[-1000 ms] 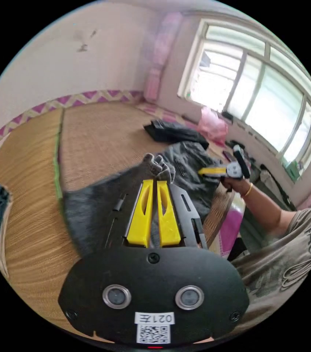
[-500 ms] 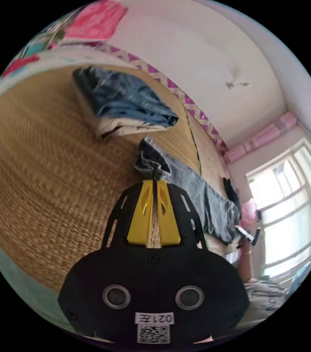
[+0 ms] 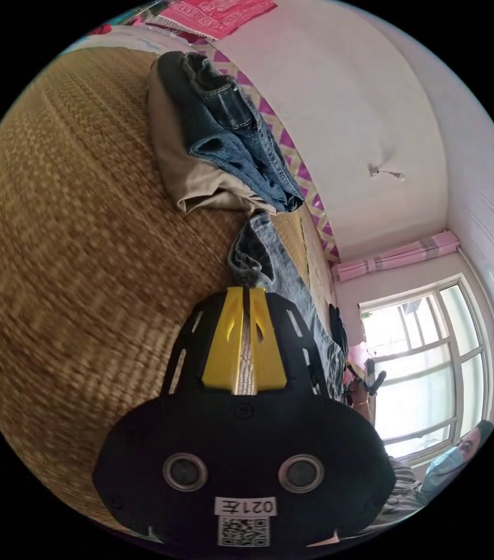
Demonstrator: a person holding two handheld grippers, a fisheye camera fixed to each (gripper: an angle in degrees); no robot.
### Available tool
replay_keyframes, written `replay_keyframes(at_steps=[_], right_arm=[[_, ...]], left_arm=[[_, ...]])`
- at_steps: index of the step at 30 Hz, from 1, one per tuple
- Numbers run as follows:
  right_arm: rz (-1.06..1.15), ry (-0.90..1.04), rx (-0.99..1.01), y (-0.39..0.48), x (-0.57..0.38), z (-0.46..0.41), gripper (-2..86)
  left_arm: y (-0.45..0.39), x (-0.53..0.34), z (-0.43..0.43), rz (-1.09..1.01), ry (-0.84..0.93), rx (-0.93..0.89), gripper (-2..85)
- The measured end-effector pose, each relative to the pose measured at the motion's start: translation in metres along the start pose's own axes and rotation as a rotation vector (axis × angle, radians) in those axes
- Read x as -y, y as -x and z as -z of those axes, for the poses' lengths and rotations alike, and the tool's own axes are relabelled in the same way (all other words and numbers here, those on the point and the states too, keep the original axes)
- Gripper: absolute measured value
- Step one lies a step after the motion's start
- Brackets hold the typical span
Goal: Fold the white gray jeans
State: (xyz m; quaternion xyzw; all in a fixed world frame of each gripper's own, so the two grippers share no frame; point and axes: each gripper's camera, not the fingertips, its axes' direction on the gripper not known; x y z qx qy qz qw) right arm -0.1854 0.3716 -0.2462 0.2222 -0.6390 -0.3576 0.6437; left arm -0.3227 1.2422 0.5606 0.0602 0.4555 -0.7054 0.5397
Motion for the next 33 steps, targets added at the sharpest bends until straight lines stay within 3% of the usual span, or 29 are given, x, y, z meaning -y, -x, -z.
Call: replay_keyframes(at_steps=[4,8,15,24,29,33], right_arm=[[0.239,0.181,-0.144,-0.022,0.039,-0.032,7.3],[0.320,0.191,-0.065,-0.047,0.064,-0.033,8.3],[0.467,0.406,-0.008,-0.075,0.097,-0.061,9.8],[0.405,0.371,0.087,-0.099,0.095,-0.054,8.1],[0.386,0.352,0.107,-0.104,0.086,-0.047,6.1],[0.387,0.344,0.066,-0.105,0.080,-0.041,0.1]], left_arm=[[-0.023,-0.002,0.002,-0.119,-0.003,-0.005,2.3],[-0.106,-0.034,0.029,-0.385,-0.127,0.108,4.3],[-0.280,-0.048,-0.116,-0.948,0.206,0.254,8.7],[-0.355,-0.038,-0.276,-1.177,0.496,0.422,9.8],[-0.367,-0.049,-0.309,-1.220,0.583,0.504,3.9],[-0.382,-0.067,-0.300,-1.276,0.538,0.515,-0.5]])
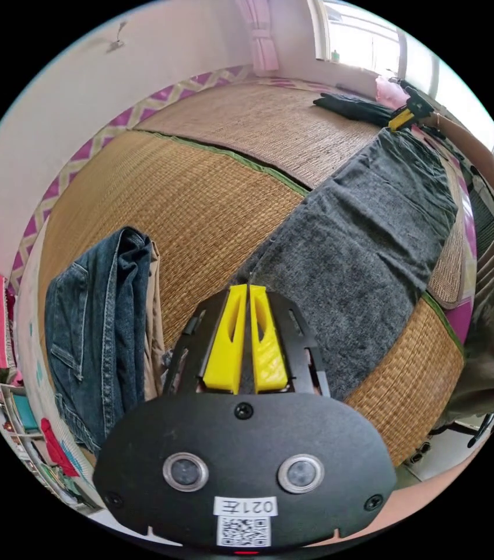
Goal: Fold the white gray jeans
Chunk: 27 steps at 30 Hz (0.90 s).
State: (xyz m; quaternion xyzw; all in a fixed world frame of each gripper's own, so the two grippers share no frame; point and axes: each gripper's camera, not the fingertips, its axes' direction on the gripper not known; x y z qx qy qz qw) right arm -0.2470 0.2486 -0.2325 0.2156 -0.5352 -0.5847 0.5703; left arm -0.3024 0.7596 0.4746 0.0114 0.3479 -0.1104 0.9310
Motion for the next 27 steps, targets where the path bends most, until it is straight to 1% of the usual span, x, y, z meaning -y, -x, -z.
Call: replay_keyframes(at_steps=[2,4,6,7,9,11,13,14,16,18,20,22,23,24,27], right_arm=[[0.014,-0.015,-0.026,0.006,-0.006,0.010,-0.4],[0.043,-0.071,-0.056,0.020,-0.026,0.036,-0.7],[0.054,-0.137,-0.066,0.036,-0.048,0.064,-0.7],[0.070,-0.177,-0.086,0.053,-0.067,0.085,-0.7],[0.097,-0.240,-0.132,0.087,-0.101,0.118,-0.6],[0.130,-0.291,-0.156,0.129,-0.140,0.149,-0.1],[0.155,-0.314,-0.161,0.187,-0.188,0.178,1.1],[0.153,-0.309,-0.157,0.201,-0.199,0.182,1.3],[0.141,-0.263,-0.134,0.249,-0.234,0.182,1.7],[0.132,-0.239,-0.075,0.276,-0.253,0.169,1.6],[0.101,-0.201,-0.015,0.294,-0.265,0.142,1.3],[0.061,-0.101,0.045,0.311,-0.275,0.087,0.4],[0.053,-0.082,0.066,0.315,-0.278,0.075,0.1],[0.025,-0.091,0.067,0.319,-0.284,0.058,0.3],[-0.084,-0.203,0.122,0.311,-0.309,0.064,0.2]], left_arm=[[-0.013,-0.003,0.019,-0.016,-0.045,0.038,-0.7],[-0.028,-0.012,0.050,-0.031,-0.114,0.049,-0.9],[-0.055,-0.037,0.105,-0.065,-0.232,0.050,-0.9],[-0.064,-0.046,0.120,-0.073,-0.257,0.047,-0.9],[-0.103,-0.093,0.176,-0.110,-0.347,0.042,-0.9],[-0.135,-0.137,0.211,-0.123,-0.390,0.036,-0.9],[-0.164,-0.181,0.233,-0.123,-0.403,0.026,-0.9],[-0.182,-0.210,0.241,-0.108,-0.407,0.014,-0.9],[-0.202,-0.249,0.241,-0.081,-0.403,-0.042,-0.9],[-0.223,-0.290,0.217,-0.042,-0.374,-0.131,-0.9],[-0.230,-0.314,0.182,0.023,-0.339,-0.201,-0.9],[-0.234,-0.334,0.146,0.091,-0.323,-0.263,-0.9],[-0.236,-0.345,0.126,0.130,-0.315,-0.287,-0.9],[-0.236,-0.357,0.112,0.172,-0.330,-0.303,-0.9],[-0.229,-0.390,0.106,0.264,-0.424,-0.357,-0.9]])
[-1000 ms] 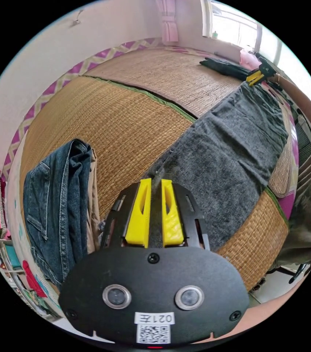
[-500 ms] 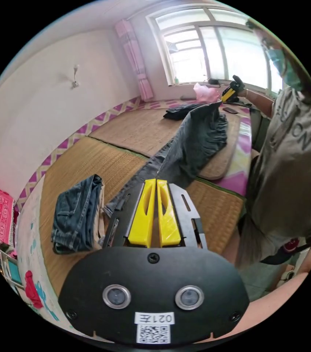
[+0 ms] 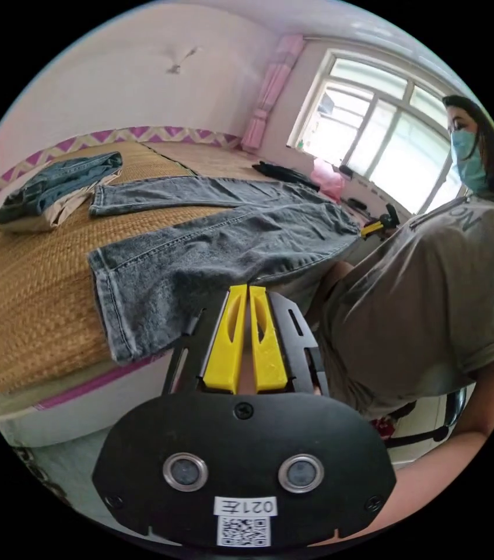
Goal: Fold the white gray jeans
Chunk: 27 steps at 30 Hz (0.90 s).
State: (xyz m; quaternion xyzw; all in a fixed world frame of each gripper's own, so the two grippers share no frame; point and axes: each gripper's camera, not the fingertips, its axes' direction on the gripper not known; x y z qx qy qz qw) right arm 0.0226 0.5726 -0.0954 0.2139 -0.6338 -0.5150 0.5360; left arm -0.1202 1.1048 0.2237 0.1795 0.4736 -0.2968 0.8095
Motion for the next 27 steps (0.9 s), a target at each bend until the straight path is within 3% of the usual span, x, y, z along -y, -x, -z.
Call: replay_keyframes(at_steps=[5,8,10,14,16,17,18,24,27], right_arm=[[0.051,0.114,0.108,0.003,-0.014,0.026,0.2],[-0.037,-0.143,0.007,-0.019,-0.017,0.072,-0.6],[-0.215,-0.312,-0.118,-0.052,-0.009,0.081,-0.9],[-0.273,-0.111,-0.317,-0.091,0.033,0.028,-1.0],[-0.307,0.045,-0.353,-0.116,0.047,-0.013,-1.0],[-0.310,0.103,-0.361,-0.121,0.047,-0.025,-1.0],[-0.282,0.143,-0.341,-0.126,0.042,-0.039,-1.0],[-0.312,0.044,-0.236,-0.138,0.011,-0.032,-1.0],[-0.307,0.052,-0.225,-0.138,0.009,-0.032,-1.0]], left_arm=[[-0.009,-0.014,0.024,-0.035,0.011,-0.041,-0.9],[-0.007,0.002,0.050,-0.053,-0.079,0.036,-1.0],[0.002,0.023,0.052,-0.038,-0.107,0.123,-1.0],[0.063,0.068,0.011,0.108,-0.102,0.185,-1.0],[0.103,0.073,-0.023,0.248,-0.001,0.176,-1.0],[0.130,0.067,-0.050,0.347,0.149,0.183,-1.0],[0.145,0.056,-0.042,0.382,0.026,0.117,-1.0],[0.199,0.000,-0.034,0.586,-0.060,-0.024,-1.0],[0.197,-0.001,-0.040,0.579,-0.069,-0.032,-1.0]])
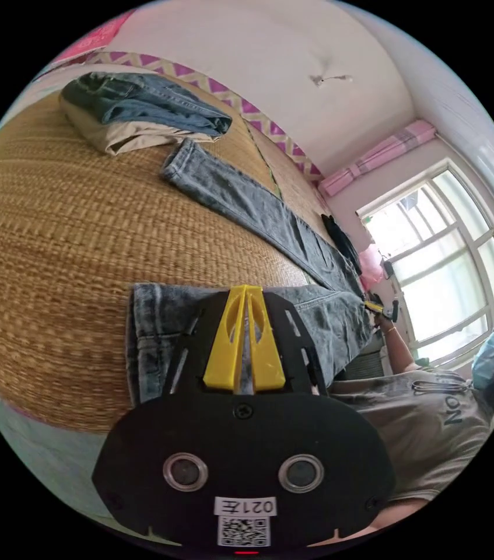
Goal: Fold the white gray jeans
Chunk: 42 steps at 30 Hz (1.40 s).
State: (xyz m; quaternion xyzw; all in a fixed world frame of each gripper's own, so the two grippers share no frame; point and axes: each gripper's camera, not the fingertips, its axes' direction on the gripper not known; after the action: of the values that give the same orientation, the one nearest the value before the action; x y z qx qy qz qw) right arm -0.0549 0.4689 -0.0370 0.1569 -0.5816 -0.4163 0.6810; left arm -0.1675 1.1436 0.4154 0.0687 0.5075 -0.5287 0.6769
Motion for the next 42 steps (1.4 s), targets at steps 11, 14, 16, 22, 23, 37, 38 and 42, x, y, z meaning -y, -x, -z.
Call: replay_keyframes(at_steps=[11,14,16,22,23,37,38,42], right_arm=[[-0.018,-0.215,0.026,0.010,0.081,0.044,-1.0],[-0.003,-0.130,-0.043,0.009,0.132,0.015,-1.0],[0.008,0.002,-0.019,0.002,0.165,-0.021,-1.0],[-0.057,0.051,-0.061,-0.016,0.205,-0.063,-0.9],[-0.067,0.050,-0.060,-0.018,0.209,-0.064,-0.9],[0.006,-0.060,-0.122,0.021,0.199,-0.010,-1.0],[0.031,-0.064,-0.093,0.029,0.190,-0.002,-1.0],[0.131,-0.023,0.078,0.081,0.132,0.021,-0.9]], left_arm=[[-0.086,0.117,-0.105,-0.309,0.091,-0.098,-1.0],[-0.088,0.166,-0.160,-0.310,0.111,0.031,-1.0],[-0.072,0.190,-0.184,-0.250,0.103,0.140,-1.0],[-0.029,0.246,-0.212,-0.150,0.158,0.093,-1.0],[-0.036,0.255,-0.217,-0.190,0.162,0.123,-1.0],[-0.091,0.260,-0.168,-0.288,0.048,0.000,-1.0],[-0.105,0.241,-0.150,-0.322,0.064,-0.023,-1.0],[-0.156,0.157,-0.113,-0.422,0.212,0.011,-1.0]])
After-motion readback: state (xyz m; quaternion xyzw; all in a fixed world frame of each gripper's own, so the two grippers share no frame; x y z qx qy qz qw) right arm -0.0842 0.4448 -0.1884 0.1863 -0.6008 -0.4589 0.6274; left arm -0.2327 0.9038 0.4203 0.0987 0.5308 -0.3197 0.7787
